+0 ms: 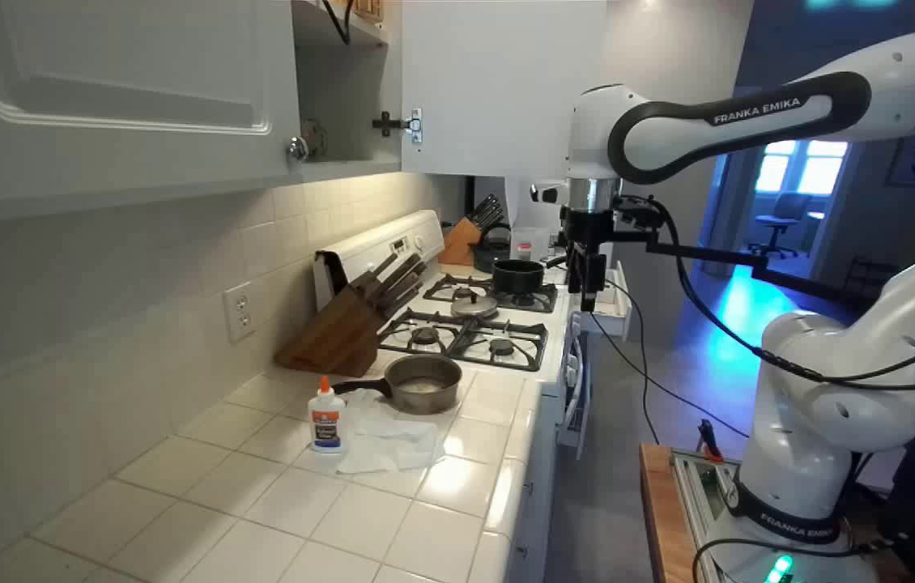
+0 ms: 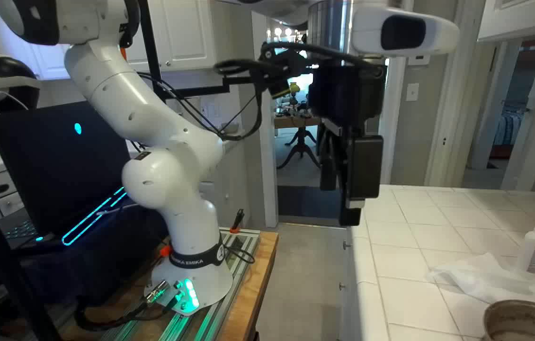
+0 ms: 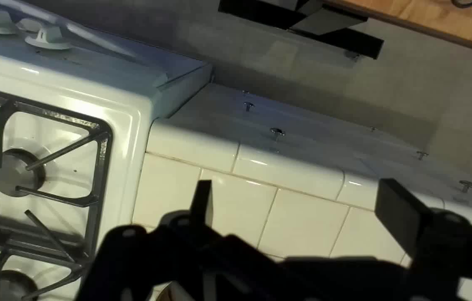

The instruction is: Open the top left cabinet door

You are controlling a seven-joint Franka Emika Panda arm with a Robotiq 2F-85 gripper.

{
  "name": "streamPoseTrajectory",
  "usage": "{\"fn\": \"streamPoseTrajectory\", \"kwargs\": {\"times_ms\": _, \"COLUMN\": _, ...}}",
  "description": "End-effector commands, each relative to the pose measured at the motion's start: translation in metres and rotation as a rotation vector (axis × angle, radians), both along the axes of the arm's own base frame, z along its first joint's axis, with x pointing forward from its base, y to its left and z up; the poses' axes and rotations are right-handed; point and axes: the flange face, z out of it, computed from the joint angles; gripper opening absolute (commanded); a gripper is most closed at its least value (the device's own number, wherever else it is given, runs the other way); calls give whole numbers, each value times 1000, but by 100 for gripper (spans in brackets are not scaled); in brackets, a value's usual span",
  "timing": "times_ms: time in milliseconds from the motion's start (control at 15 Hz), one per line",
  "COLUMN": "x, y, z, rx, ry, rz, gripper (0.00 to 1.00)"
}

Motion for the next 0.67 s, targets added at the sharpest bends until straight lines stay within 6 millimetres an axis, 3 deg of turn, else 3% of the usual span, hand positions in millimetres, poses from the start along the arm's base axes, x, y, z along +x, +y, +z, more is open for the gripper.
{"fn": "streamPoseTrajectory", "kwargs": {"times_ms": 0, "x": 0, "y": 0, "z": 1, "rx": 0, "ry": 1, "rz": 0, "gripper": 100}}
{"fn": "streamPoseTrajectory", "kwargs": {"times_ms": 600, "x": 4, "y": 0, "z": 2, "rx": -11, "ry": -10, "rz": 6, "gripper": 100}}
